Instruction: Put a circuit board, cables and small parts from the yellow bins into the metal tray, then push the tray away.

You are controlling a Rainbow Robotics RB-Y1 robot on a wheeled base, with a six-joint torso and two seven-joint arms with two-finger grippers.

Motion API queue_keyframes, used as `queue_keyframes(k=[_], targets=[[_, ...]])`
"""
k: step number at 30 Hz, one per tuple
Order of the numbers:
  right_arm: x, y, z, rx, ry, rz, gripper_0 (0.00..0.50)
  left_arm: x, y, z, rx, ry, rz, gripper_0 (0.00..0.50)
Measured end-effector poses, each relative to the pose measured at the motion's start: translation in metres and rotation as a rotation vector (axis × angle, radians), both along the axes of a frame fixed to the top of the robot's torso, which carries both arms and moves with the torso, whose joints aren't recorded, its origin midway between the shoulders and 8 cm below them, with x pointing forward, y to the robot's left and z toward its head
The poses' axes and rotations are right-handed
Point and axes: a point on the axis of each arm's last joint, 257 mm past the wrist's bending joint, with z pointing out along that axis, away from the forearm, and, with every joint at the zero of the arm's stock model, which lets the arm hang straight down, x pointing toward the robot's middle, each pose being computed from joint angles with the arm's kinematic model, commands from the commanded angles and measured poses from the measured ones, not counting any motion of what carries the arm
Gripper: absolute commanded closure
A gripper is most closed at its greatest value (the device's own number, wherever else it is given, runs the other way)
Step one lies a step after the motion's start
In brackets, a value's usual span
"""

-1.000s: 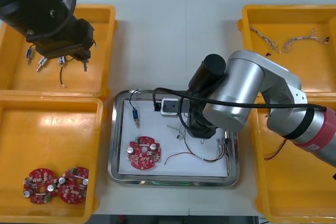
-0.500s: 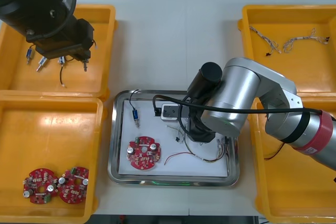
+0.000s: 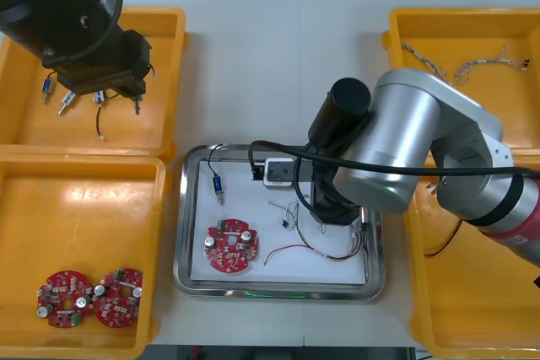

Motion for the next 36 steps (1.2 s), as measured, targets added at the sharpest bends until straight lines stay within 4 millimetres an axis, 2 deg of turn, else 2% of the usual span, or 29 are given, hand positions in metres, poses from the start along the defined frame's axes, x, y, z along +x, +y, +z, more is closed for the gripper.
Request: queue_keyframes(k=[8, 17, 23, 26, 29, 32, 36], targets=[[-0.017, -0.02, 0.043, 0.019, 0.042, -0.053, 0.0, 0.0, 0.0, 0.0, 0.0, 0.0, 0.0, 0.5], [-0.004, -0.02, 0.104, 0.21, -0.014, -0.12, 0.0, 0.0, 0.0, 0.0, 0.0, 0.0, 0.0, 0.5], [0.004, -0.037, 0.139, 0.3, -0.09, -0.239, 0.0, -0.001, -0.002, 0.002, -0.003, -0.006, 0.002, 0.5], [0.007, -0.051, 0.147, 0.361, -0.101, -0.365, 0.0, -0.001, -0.003, 0.003, -0.014, -0.004, 0.022, 0.5], [0.01, -0.066, 0.149, 0.369, -0.111, -0.411, 0.0, -0.002, -0.004, 0.004, -0.025, -0.002, 0.046, 0.5], [0.013, -0.086, 0.149, 0.377, -0.119, -0.484, 0.0, -0.003, -0.006, 0.006, -0.028, -0.007, 0.052, 0.5], [0.016, -0.114, 0.147, 0.441, -0.11, -0.671, 0.0, -0.004, -0.01, 0.007, -0.022, -0.016, 0.042, 0.5]])
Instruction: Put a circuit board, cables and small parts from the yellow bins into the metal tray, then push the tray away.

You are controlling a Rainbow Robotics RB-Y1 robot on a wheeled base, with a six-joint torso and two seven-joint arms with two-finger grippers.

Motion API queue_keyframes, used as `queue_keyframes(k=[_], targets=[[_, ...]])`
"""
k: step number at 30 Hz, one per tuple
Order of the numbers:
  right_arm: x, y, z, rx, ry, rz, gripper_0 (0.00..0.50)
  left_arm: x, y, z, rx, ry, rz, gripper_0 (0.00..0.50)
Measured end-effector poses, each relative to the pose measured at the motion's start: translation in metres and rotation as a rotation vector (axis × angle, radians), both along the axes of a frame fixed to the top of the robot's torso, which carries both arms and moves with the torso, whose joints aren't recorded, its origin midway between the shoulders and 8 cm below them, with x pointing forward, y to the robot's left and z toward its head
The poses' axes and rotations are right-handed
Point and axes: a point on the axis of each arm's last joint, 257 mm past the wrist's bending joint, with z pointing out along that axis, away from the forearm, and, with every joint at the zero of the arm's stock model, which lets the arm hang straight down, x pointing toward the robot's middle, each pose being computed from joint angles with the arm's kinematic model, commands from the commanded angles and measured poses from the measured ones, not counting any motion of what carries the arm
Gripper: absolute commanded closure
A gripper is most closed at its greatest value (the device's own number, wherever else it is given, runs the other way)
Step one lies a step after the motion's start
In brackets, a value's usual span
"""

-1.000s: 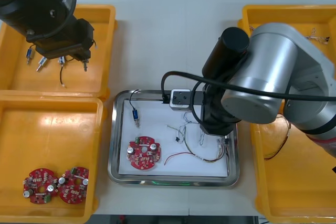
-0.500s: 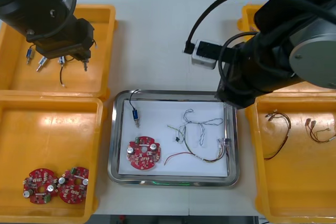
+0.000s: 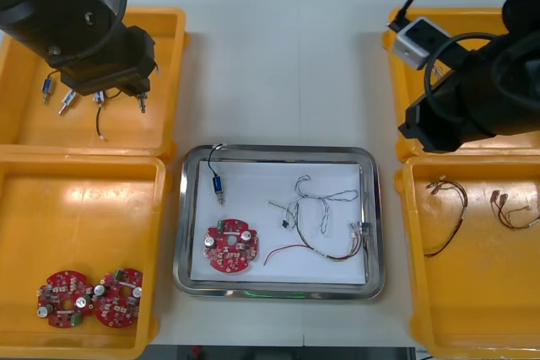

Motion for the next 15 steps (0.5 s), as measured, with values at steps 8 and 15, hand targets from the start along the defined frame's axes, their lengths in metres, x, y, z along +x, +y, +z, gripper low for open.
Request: queue_keyframes(k=[8, 15], targets=[[-0.004, -0.045, 0.005, 0.154, 0.058, -0.183, 0.0, -0.005, -0.01, -0.006, 0.051, -0.011, -0.03, 0.5], [-0.006, -0.09, 0.012, 0.245, 0.066, -0.347, 0.0, -0.014, -0.031, -0.017, 0.042, -0.011, 0.071, 0.5]])
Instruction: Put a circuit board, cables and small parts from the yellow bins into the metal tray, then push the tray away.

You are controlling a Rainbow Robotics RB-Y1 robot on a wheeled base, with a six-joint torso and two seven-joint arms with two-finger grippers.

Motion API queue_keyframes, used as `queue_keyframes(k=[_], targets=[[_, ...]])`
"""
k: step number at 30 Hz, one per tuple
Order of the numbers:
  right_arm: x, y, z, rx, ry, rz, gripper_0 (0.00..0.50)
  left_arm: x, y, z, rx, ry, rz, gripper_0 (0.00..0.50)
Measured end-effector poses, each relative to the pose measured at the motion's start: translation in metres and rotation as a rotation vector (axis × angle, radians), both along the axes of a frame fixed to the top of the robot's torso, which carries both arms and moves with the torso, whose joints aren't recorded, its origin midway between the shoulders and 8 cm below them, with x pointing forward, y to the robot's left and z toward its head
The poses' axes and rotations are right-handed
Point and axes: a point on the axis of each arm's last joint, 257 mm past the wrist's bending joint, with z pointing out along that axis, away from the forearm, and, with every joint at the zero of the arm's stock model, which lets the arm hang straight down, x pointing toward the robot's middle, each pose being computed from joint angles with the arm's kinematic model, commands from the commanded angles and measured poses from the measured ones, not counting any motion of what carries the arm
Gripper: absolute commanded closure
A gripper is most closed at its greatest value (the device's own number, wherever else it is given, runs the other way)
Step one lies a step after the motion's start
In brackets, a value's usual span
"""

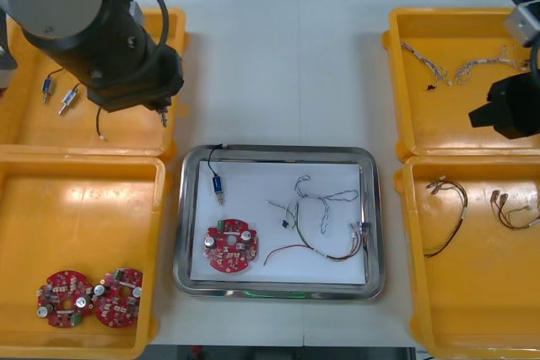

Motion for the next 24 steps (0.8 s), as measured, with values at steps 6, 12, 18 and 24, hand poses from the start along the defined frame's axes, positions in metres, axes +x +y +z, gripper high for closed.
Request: queue_keyframes(k=[6, 12, 18, 24], targets=[[-0.005, -0.037, -0.005, 0.013, -0.003, -0.109, 0.0, -0.009, -0.023, -0.015, -0.003, 0.007, 0.05, 0.5], [-0.018, -0.061, -0.025, 0.017, 0.039, -0.178, 0.0, -0.02, -0.044, -0.037, 0.061, 0.014, -0.011, 0.5], [-0.035, -0.082, -0.046, 0.023, 0.089, -0.236, 0.0, -0.03, -0.062, -0.059, 0.116, 0.021, -0.059, 0.5], [-0.04, -0.092, -0.05, 0.023, 0.095, -0.268, 0.0, -0.034, -0.078, -0.074, 0.111, 0.014, -0.058, 0.5]])
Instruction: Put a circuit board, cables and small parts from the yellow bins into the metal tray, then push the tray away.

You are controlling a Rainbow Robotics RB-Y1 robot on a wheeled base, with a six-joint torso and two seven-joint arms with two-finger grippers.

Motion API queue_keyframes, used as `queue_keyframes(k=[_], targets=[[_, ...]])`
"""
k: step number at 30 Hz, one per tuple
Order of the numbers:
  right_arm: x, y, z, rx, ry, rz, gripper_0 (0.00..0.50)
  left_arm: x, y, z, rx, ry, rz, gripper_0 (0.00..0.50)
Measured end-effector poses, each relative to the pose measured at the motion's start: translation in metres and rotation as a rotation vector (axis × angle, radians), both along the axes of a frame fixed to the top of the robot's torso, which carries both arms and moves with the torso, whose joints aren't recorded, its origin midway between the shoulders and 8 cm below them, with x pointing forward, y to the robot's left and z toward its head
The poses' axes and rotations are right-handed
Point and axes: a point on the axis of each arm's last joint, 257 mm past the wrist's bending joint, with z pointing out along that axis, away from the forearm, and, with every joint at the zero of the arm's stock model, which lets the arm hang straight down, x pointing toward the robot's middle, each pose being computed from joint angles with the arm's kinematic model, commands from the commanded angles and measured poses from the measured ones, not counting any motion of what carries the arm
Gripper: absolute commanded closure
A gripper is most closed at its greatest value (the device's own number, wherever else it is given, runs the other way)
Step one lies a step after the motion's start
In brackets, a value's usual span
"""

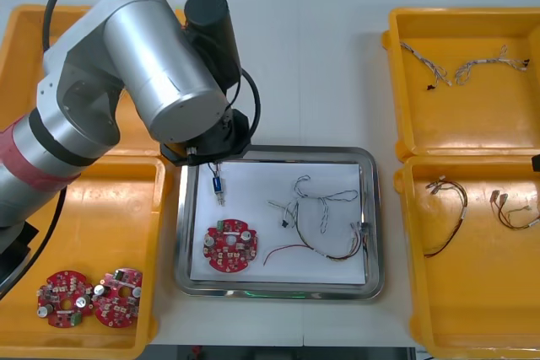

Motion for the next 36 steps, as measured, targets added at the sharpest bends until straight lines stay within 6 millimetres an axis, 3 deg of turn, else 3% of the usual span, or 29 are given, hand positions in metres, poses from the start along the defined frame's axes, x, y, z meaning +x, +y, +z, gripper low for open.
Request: queue_keyframes(k=[13, 24, 36], targets=[[-0.004, -0.014, 0.004, 0.007, -0.014, -0.04, 0.0, 0.008, -0.017, -0.025, -0.011, -0.066, 0.01, 0.5], [-0.004, -0.014, 0.005, 0.012, -0.016, -0.039, 0.0, 0.02, -0.011, -0.052, 0.008, -0.047, 0.041, 0.5], [-0.004, -0.012, 0.005, 0.017, -0.015, -0.034, 0.0, 0.013, -0.011, -0.071, 0.028, -0.038, 0.022, 0.5]])
